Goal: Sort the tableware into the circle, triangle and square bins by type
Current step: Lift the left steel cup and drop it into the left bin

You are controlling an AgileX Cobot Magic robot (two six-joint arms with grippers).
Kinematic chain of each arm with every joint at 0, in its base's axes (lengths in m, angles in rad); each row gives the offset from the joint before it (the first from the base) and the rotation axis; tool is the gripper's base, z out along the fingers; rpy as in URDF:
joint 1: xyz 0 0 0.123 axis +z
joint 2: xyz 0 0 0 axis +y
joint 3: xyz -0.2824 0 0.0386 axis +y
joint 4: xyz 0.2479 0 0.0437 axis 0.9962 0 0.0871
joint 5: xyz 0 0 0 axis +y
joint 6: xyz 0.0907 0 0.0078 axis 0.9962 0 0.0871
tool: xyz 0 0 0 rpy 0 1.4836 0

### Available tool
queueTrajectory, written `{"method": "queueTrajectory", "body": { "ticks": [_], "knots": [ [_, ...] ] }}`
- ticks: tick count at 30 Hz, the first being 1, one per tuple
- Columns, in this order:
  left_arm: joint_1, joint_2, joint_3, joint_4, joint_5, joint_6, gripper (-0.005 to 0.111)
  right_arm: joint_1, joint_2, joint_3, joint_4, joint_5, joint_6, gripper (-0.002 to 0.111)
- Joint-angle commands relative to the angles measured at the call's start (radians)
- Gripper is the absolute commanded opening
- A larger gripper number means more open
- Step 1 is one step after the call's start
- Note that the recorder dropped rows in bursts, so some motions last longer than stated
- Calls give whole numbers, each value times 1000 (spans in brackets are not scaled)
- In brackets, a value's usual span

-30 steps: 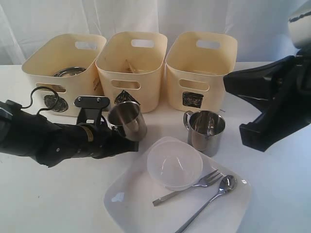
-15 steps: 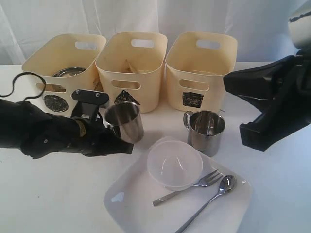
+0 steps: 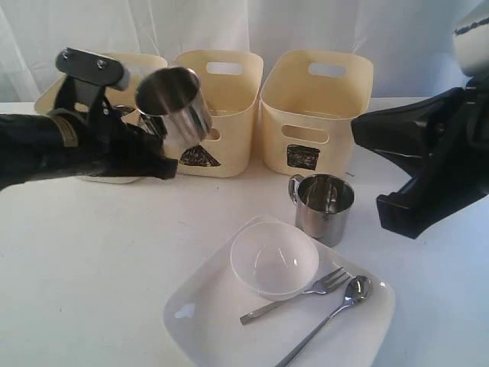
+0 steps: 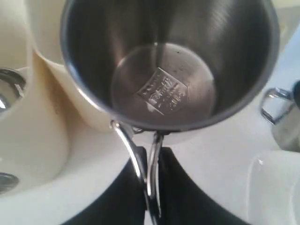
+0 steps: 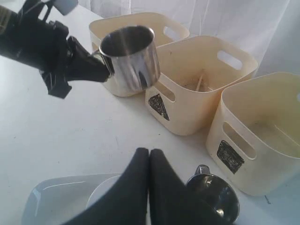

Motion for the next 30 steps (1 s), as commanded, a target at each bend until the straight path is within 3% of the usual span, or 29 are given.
{"method": "queueTrajectory", "body": {
  "ticks": [1,6,11,17,30],
  "knots": [
    [134,-18,3,-42,-108,34,0,0,-4,5,-5,-5,3,0],
    [261,-7,-10,-60,-277,34,0,0,-4,5,-5,-9,3,0],
    [339,52,-87,-65,-299,34,0,0,-4,5,-5,-13,19,0],
    [350,180,-207,-65,-283,34,0,0,-4,5,-7,-15,19,0],
    [350,381,-390,-65,-69,34,0,0,-4,5,-26,-25,19,0]
  ]
}}
